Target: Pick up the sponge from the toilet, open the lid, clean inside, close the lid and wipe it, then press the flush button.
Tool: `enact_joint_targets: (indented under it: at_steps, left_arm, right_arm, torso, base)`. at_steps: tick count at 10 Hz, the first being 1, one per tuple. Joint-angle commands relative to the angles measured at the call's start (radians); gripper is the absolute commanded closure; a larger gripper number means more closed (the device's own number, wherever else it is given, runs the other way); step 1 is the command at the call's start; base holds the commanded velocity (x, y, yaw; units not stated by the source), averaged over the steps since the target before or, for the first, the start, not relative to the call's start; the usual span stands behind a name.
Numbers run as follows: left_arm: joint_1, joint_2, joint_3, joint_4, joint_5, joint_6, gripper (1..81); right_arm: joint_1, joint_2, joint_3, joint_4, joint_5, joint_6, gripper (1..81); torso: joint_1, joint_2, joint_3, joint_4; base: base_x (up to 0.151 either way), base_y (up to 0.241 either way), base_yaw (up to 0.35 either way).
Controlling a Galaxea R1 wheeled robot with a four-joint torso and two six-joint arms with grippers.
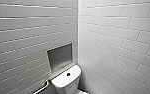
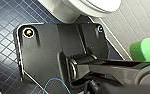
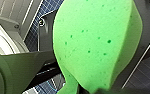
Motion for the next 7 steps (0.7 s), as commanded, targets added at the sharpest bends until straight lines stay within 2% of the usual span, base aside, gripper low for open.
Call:
enact_joint_targets:
  at_steps: [1,7]
  left_arm:
    - [0.037,0.139,-0.182,0.045,-0.052,0.006,81.1]
    - [0.099,0.391,-0.554,0.039,-0.052,-0.001,81.1]
  right_arm:
    - [0.028,0.019,-0.029,-0.004,-0.072,-0.005,81.1]
    - [0.018,0.056,-0.075,0.000,-0.071,-0.005,81.1]
  torso:
    - [0.000,0.000,-0.001,0.000]
    - [-0.001,-0.001,0.002,0.000]
  base:
    - [0.000,0.000,0.000]
    - [0.000,0.000,0.000]
